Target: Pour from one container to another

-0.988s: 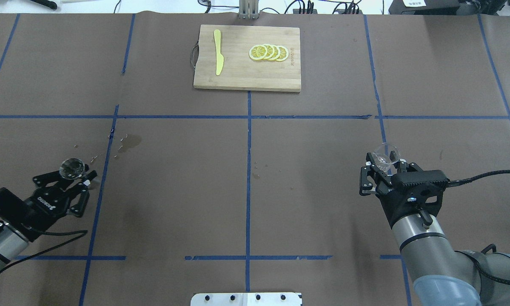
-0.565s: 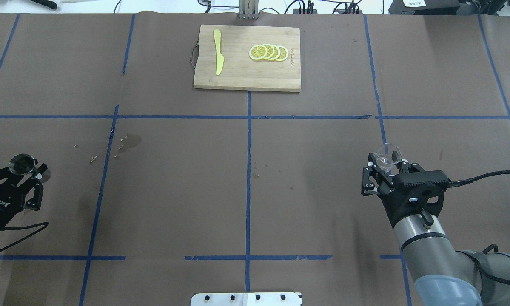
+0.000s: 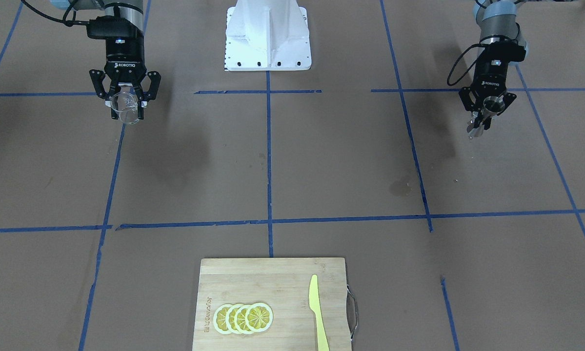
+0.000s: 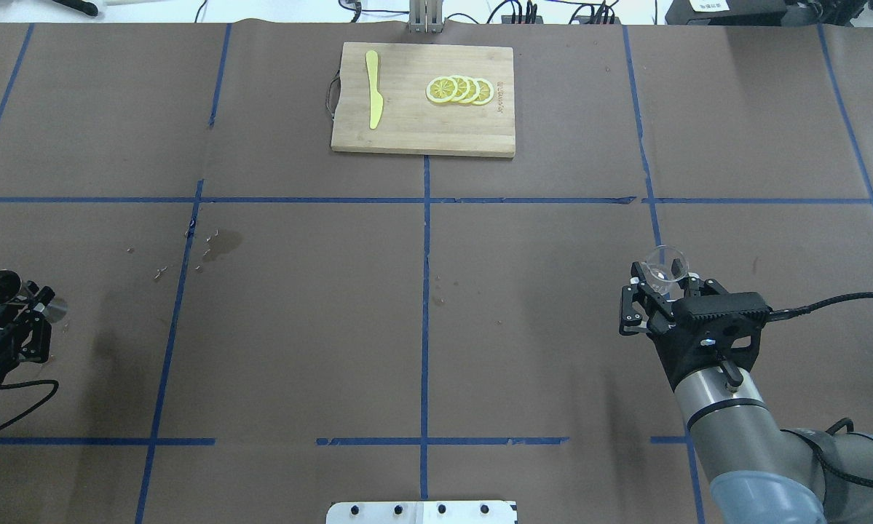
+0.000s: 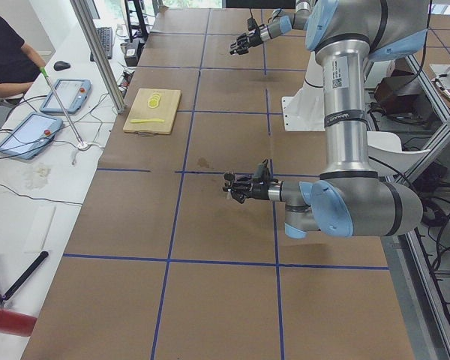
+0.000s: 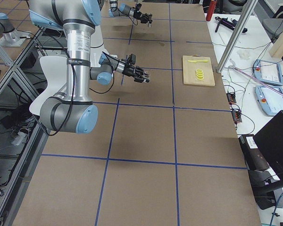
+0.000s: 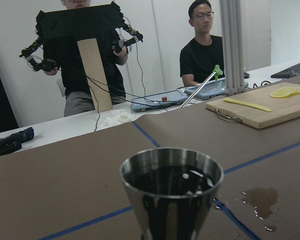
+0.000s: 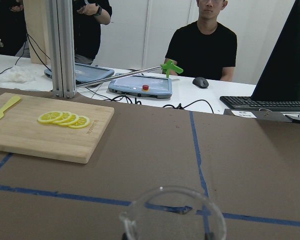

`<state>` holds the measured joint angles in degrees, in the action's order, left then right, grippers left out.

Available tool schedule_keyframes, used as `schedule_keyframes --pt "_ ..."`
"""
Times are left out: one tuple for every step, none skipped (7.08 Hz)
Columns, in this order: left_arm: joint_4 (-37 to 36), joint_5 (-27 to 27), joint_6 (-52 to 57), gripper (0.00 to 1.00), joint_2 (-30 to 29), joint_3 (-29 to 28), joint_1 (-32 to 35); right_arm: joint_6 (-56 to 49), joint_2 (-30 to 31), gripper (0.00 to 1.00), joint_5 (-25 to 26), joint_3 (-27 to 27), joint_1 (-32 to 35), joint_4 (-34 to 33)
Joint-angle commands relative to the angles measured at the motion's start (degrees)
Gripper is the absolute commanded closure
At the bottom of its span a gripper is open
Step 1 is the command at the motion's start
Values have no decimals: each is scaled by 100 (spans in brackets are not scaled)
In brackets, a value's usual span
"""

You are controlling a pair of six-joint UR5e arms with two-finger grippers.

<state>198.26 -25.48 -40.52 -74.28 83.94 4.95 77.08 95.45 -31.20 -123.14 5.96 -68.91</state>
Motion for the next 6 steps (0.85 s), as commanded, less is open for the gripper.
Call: schedule_keyframes --pt "-67 480 -735 100 1 -158 -369 0 0 100 0 -8 -8 0" --pt "-42 752 -764 100 1 -359 -598 0 -8 100 0 -8 -8 0" --pt "-33 799 -764 100 1 -361 -722 0 -9 100 -9 1 -8 0" --pt "-33 808 -764 100 -34 -326 -749 0 -9 100 -9 1 -8 0" --pt "-24 799 -764 100 -87 -317 -776 0 -9 100 -9 -8 -8 0" --pt "-15 808 -764 100 -113 -317 -811 0 -9 100 -9 -8 -8 0"
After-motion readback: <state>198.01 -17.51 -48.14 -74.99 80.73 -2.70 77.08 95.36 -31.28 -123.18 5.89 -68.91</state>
